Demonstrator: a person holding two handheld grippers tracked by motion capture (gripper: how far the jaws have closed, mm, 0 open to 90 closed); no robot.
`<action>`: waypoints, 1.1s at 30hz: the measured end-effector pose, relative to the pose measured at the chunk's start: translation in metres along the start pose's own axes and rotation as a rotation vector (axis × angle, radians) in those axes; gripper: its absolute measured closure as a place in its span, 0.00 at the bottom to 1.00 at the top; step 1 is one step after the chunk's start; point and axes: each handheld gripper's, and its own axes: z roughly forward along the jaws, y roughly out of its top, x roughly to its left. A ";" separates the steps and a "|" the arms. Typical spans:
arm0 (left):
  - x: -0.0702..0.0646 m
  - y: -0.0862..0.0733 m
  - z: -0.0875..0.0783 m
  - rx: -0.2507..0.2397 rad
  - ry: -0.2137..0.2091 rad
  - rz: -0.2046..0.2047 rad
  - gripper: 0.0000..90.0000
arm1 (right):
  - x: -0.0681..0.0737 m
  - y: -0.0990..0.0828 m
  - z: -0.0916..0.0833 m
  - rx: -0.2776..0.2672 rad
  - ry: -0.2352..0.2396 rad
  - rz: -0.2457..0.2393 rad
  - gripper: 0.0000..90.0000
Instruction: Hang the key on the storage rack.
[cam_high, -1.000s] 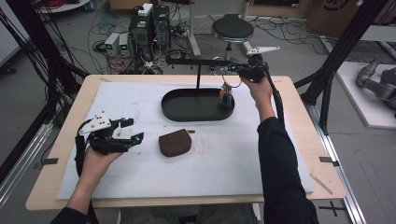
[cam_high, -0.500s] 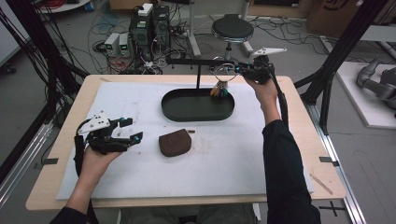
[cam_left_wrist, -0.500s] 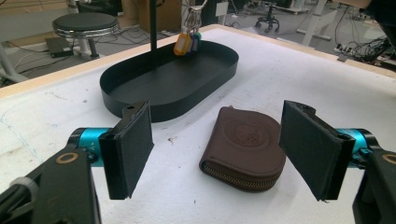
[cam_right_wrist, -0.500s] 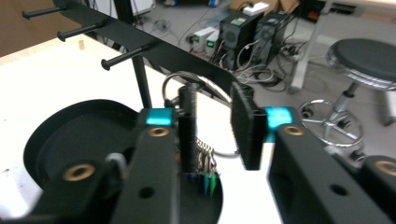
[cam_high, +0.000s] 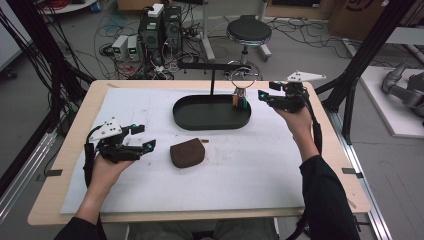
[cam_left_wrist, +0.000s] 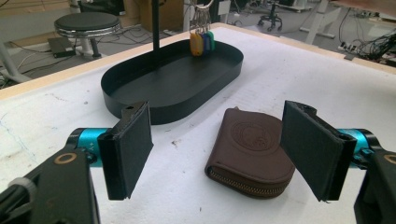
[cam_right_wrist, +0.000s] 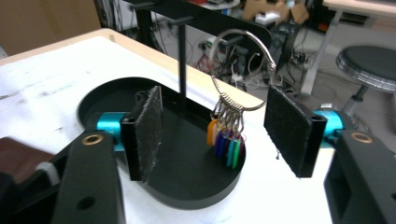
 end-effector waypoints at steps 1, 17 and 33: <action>0.000 0.000 0.001 0.000 0.004 -0.001 0.28 | 0.001 0.000 -0.002 0.015 0.017 0.005 0.38; 0.003 0.003 -0.006 -0.026 0.008 -0.012 0.28 | 0.038 -0.049 -0.053 -0.049 0.093 -0.029 0.38; 0.003 -0.001 -0.010 -0.028 0.011 0.003 0.28 | 0.021 -0.094 -0.059 -0.055 0.067 0.086 0.25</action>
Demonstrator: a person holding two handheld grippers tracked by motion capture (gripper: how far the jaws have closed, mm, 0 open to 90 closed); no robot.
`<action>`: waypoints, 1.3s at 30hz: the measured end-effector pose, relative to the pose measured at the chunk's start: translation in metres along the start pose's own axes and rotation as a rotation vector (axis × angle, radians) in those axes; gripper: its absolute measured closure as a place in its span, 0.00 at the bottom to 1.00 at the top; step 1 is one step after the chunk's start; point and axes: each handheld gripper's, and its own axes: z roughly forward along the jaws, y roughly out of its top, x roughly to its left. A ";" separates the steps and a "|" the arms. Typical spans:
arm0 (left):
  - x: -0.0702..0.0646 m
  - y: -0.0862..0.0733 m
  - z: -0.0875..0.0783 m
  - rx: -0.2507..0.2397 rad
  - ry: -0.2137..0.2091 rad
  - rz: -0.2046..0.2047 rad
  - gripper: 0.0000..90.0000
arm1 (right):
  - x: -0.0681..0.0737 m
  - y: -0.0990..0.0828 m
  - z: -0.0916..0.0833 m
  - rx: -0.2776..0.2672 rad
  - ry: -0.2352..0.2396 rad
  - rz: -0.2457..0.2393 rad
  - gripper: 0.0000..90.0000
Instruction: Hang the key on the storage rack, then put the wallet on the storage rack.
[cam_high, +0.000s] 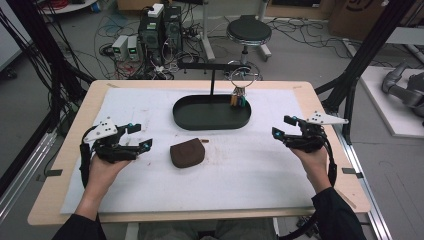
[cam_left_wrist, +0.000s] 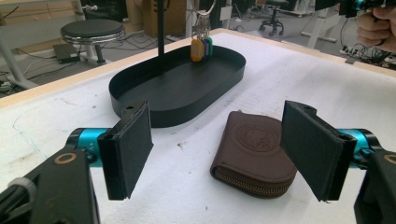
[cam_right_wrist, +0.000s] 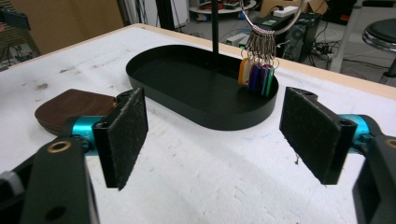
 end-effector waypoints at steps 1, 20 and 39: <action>0.000 0.000 0.000 0.000 -0.001 0.001 0.28 | -0.001 -0.001 0.000 0.001 -0.002 0.004 0.24; -0.008 0.004 0.011 0.001 -0.025 0.022 0.28 | -0.008 -0.017 -0.003 0.034 -0.040 0.026 0.24; -0.060 -0.005 0.045 0.083 -0.145 0.171 0.29 | -0.017 -0.024 0.004 0.053 -0.024 0.055 0.24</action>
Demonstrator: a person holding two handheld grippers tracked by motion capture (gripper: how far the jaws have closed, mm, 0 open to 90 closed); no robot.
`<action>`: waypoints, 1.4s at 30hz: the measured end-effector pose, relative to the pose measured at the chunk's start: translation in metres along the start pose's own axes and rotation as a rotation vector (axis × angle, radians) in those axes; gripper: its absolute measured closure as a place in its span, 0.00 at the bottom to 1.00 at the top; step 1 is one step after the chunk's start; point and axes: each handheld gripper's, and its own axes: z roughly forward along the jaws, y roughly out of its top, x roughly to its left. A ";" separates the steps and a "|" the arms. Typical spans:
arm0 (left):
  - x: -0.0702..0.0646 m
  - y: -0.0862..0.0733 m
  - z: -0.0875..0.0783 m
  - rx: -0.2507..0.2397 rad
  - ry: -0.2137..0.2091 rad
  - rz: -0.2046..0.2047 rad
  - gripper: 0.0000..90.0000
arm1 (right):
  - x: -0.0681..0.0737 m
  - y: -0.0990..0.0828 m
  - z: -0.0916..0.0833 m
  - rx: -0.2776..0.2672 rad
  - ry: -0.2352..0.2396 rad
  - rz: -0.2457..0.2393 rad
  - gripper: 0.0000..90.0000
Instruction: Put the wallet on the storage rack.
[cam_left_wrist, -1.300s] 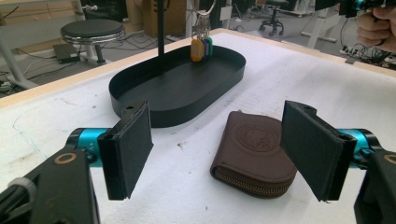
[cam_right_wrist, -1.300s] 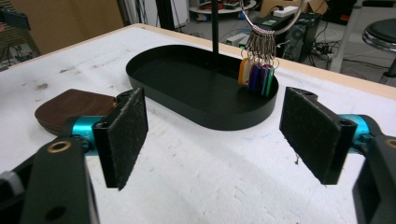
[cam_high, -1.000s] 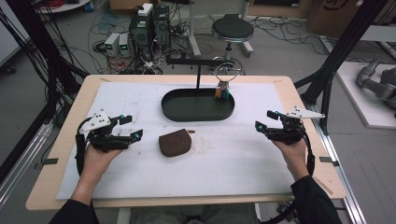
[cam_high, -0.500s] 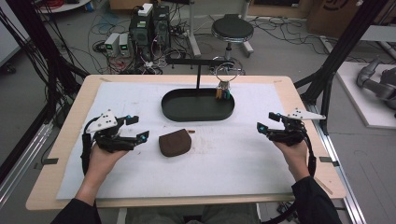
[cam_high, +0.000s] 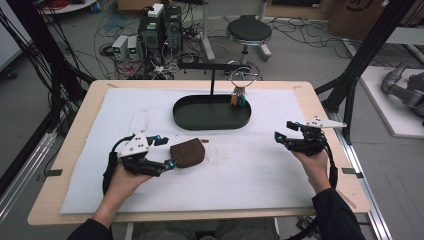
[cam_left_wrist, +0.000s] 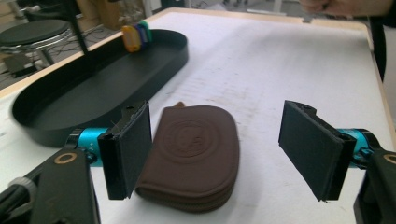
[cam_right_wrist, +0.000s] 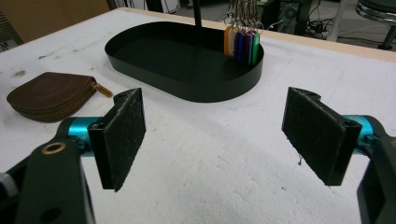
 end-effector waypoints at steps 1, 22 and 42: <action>-0.004 -0.001 0.006 0.010 -0.008 0.015 0.29 | 0.000 0.000 0.000 0.002 0.000 0.001 0.24; -0.014 -0.022 0.050 0.237 0.025 0.240 0.61 | -0.004 -0.006 -0.005 0.014 -0.002 0.002 0.26; -0.003 -0.005 0.031 0.082 -0.083 0.095 0.95 | -0.005 -0.007 -0.005 0.015 -0.008 0.000 0.27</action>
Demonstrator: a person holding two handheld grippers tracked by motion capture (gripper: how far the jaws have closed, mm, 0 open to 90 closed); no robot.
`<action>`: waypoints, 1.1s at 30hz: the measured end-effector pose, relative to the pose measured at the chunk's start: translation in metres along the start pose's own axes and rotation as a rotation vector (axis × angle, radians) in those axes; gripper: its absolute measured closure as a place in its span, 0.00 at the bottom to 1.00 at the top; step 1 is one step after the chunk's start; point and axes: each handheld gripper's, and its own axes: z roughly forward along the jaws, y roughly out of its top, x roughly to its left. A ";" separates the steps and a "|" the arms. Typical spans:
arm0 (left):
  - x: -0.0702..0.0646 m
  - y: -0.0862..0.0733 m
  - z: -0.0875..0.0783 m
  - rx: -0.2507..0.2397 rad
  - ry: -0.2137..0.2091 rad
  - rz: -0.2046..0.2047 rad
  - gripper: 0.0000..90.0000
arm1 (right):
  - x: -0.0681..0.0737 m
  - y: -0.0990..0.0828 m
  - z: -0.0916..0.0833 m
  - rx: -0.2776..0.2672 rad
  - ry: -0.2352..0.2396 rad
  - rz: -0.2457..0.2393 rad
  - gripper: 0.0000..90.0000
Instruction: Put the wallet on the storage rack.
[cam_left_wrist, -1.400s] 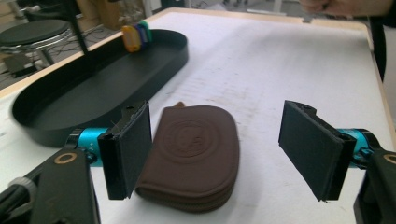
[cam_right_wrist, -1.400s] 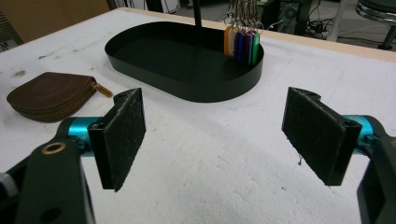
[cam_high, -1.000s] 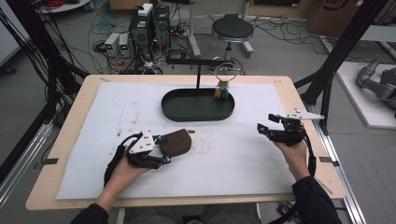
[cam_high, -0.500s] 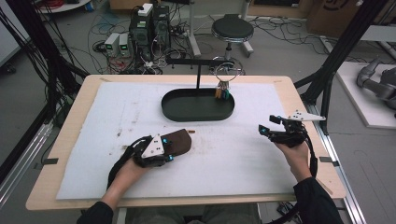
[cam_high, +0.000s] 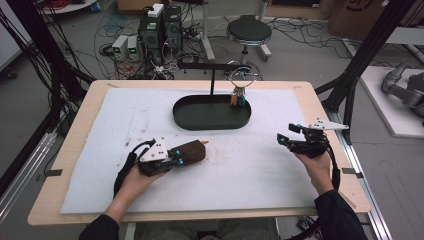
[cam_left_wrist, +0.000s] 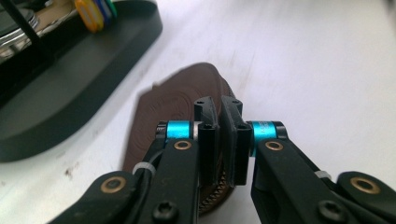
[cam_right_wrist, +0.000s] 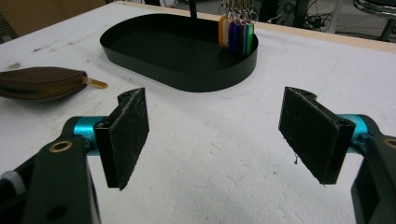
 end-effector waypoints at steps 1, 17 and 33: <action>0.000 0.000 0.000 0.000 0.000 0.000 0.96 | 0.000 0.000 0.000 0.000 0.000 0.000 0.27; 0.018 0.005 -0.006 -0.085 -0.028 -0.201 0.96 | 0.001 0.000 -0.001 0.000 -0.006 0.003 0.28; 0.026 0.000 -0.007 -0.107 0.052 -0.265 0.67 | 0.002 0.000 0.000 0.005 0.004 0.004 0.29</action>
